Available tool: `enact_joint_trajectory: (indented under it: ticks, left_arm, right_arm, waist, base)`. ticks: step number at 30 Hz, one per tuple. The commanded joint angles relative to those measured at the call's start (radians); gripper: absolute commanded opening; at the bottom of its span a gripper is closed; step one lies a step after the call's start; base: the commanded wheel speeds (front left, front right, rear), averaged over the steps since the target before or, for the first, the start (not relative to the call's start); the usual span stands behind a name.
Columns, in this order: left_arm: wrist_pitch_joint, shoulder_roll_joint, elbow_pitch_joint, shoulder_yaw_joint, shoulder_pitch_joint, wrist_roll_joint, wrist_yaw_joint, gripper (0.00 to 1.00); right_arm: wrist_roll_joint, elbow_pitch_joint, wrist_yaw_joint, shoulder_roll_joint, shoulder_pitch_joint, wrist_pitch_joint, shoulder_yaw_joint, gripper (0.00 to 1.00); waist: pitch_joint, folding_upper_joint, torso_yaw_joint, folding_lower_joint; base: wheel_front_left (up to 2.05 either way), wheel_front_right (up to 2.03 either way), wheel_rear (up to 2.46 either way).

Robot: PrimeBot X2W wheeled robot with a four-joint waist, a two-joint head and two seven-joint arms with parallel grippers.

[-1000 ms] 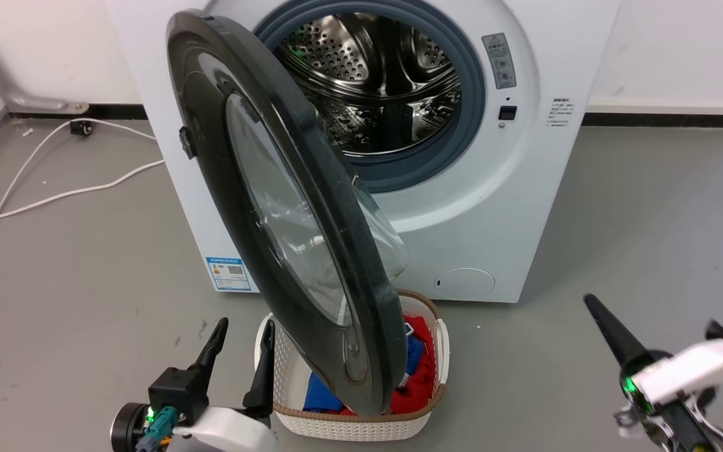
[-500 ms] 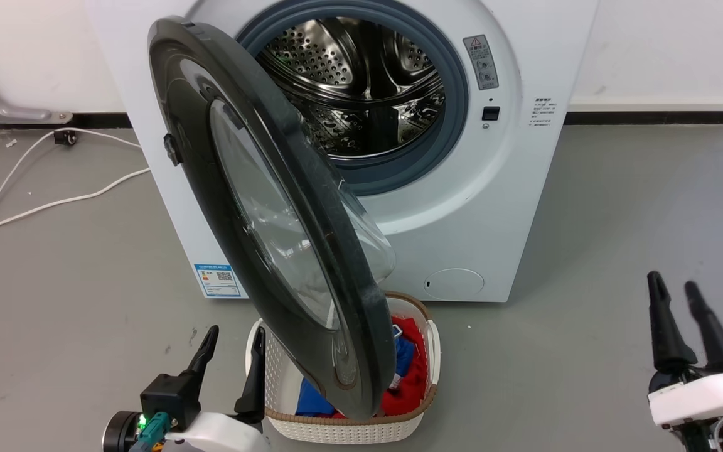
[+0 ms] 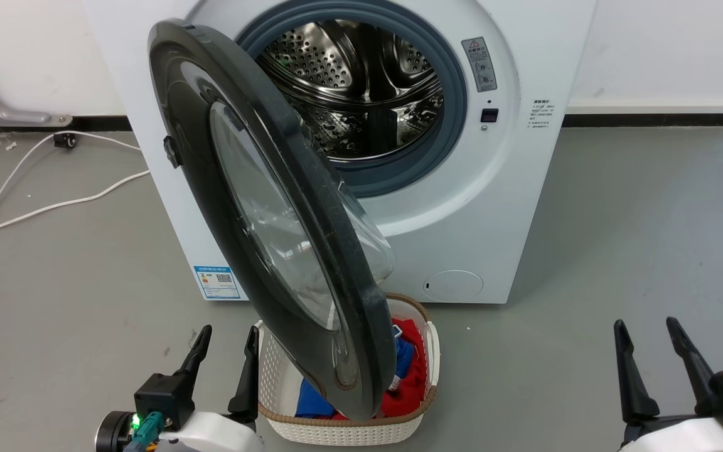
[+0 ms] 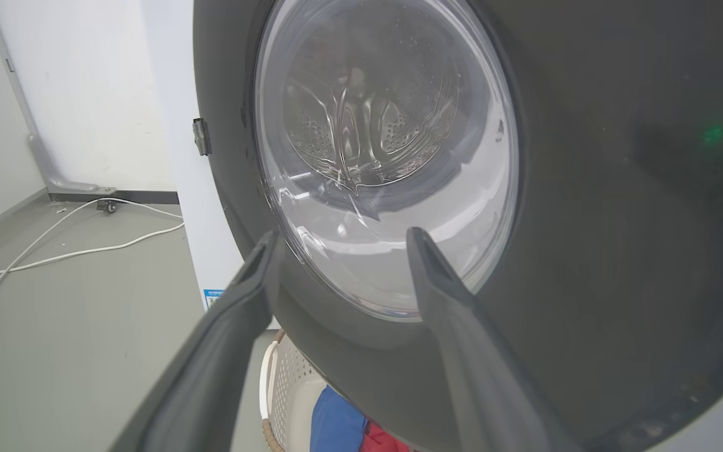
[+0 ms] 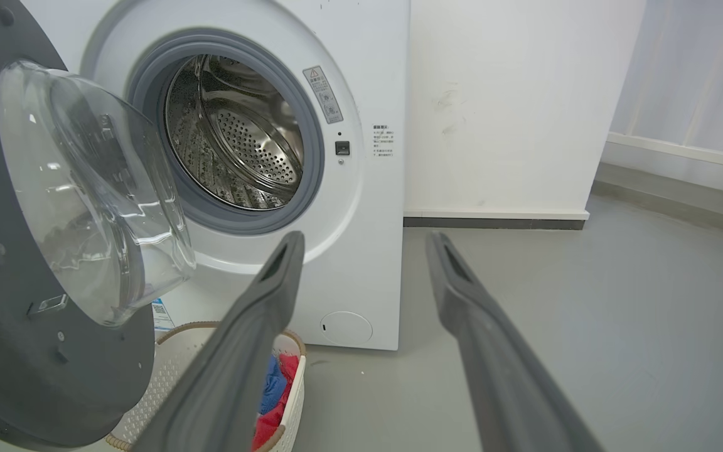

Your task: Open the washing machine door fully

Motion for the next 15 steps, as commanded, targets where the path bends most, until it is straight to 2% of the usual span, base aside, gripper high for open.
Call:
enact_joint_trajectory:
  ticks: [1,15]
  left_arm:
    - [-0.002,0.003,0.002,0.003,0.008,0.002,0.001,1.0]
    - [-0.002,0.004,0.004,0.002,0.001,0.01,0.003,1.0]
  right_arm:
    - [0.0,0.014,0.0,0.006,0.001,-0.014,0.008,1.0]
    - [-0.004,0.06,0.0,0.016,-0.021,-0.034,0.024,1.0]
  waist:
    - [0.002,0.0,-0.002,0.0]
    - [0.006,0.0,0.0,0.0]
  base:
    - [0.0,0.0,0.0]
    - [0.0,0.0,0.0]
